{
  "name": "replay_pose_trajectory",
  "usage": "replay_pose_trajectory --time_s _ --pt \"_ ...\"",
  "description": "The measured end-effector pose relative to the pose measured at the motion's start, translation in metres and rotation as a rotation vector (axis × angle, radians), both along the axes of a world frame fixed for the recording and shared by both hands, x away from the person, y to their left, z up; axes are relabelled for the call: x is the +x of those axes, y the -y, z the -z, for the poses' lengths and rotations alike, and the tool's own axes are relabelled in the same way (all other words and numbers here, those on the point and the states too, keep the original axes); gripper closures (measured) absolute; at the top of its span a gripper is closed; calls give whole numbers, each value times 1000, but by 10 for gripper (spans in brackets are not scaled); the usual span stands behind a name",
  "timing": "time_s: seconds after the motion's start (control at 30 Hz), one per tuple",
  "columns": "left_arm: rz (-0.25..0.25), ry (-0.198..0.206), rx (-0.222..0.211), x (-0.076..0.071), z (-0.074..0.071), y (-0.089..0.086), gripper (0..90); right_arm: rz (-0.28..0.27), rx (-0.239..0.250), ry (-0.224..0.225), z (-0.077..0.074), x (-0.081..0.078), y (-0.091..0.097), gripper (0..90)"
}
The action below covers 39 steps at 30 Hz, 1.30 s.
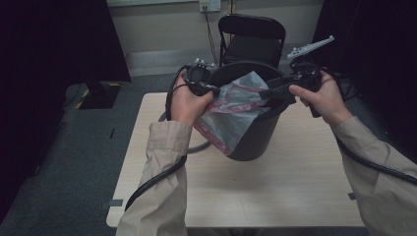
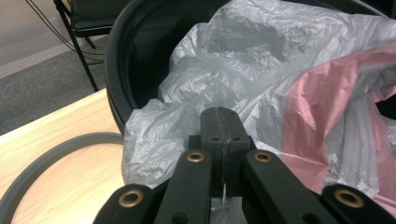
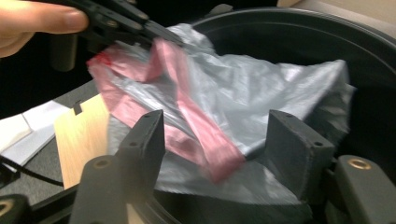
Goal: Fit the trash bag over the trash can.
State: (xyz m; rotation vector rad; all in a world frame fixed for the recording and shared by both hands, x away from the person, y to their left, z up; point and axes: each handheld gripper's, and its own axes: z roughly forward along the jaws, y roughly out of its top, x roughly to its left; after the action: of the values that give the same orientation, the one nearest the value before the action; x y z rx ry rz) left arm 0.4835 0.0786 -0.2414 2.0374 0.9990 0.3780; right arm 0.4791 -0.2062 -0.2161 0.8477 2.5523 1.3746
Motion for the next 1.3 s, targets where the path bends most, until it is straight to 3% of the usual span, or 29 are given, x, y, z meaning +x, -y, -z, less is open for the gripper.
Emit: replay_pose_trajectory --time_s 0.07,0.1,0.2,0.27,0.33,0.4,0.43,0.5,0.6,0.77,0.83,0.87,0.97,1.07,1.3 --pt "12 -1 -10 -1 0 0 900 4 -36 -3 3 0 -7 429" --pt "13 -1 -13 -1 -1 0 900 -3 -49 -7 5 1 -10 555" --pt "37 -7 -28 -3 -2 -1 900 1 -77 -23 10 4 -16 793" --pt "57 -9 -27 -5 -3 -3 900 13 -95 -40 12 9 -18 871" --pt "69 2 -60 -6 -4 -5 873 50 -102 -35 13 13 -18 896" --pt "71 11 -104 -7 -5 -8 675 66 -99 -42 12 17 -16 900" --pt "79 43 -104 -9 -6 -9 590 74 -97 -39 12 18 -15 900" --pt "108 67 -87 -12 -8 -11 497 104 -96 -36 11 20 -13 900" --pt "139 39 -127 -18 -8 -10 353 133 -91 -36 12 23 -12 900" --pt "197 53 -69 -24 -4 -4 281 156 -87 -43 13 23 -14 900" --pt "210 38 -48 -24 -1 -3 337 158 -88 -36 13 23 -15 900" --pt "221 35 -30 -24 1 -3 441 150 -83 -40 13 22 -15 900" --pt "217 24 -28 -23 0 0 645 140 -87 -41 13 20 -16 900" --pt "193 10 -34 -19 -1 1 794 118 -75 -31 14 19 -15 875" --pt "128 -3 -40 -14 -1 7 873 114 -66 22 12 11 -17 480"
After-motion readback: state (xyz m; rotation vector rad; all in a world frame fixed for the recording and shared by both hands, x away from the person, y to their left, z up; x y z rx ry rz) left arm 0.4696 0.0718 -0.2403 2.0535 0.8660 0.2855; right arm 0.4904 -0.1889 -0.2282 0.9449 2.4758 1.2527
